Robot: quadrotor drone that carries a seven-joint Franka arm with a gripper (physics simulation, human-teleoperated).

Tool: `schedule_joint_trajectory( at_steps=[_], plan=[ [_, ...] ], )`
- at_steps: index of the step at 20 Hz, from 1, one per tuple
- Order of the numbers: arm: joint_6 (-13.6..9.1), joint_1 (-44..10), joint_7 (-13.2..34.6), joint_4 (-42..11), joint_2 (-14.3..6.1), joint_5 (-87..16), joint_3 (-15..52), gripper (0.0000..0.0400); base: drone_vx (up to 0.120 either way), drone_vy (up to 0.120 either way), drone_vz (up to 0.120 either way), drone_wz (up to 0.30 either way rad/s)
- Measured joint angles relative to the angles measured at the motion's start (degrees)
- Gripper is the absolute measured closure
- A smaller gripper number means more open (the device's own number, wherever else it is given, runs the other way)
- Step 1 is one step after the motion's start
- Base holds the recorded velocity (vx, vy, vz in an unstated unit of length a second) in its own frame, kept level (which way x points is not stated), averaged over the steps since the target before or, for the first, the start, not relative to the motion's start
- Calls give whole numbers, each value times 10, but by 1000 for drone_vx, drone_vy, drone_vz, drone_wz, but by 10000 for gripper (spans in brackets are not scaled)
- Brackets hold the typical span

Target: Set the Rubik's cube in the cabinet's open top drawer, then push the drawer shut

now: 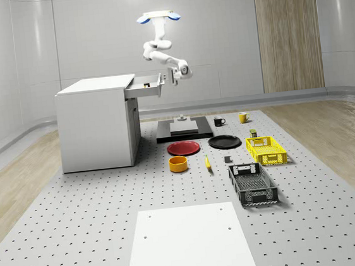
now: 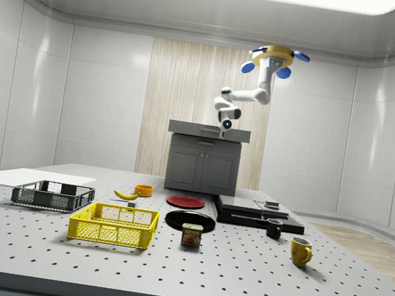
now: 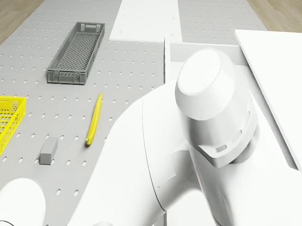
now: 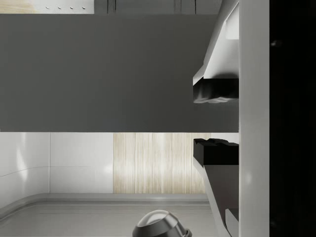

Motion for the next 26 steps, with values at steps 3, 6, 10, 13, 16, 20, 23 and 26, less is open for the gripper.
schedule_joint_trajectory(
  at_steps=[3,6,10,13,16,20,23,26],
  plan=[
    [4,-3,0,3,1,-2,-4,295,0,0,-80,0],
    [7,4,-5,-2,-2,-9,-8,295,0,0,0,0],
    [9,26,-16,-17,-9,-30,-16,295,0,0,0,0],
    [11,48,-28,-32,-14,-52,-21,295,0,0,0,0],
    [11,72,-34,-48,-20,-75,-28,295,0,0,0,0],
    [11,103,-27,-73,-23,-101,-40,295,0,0,0,0],
    [10,128,-7,-94,-23,-118,-53,295,0,0,0,0],
    [10,157,-55,-105,-31,-161,-56,295,0,0,0,0]
  ],
)
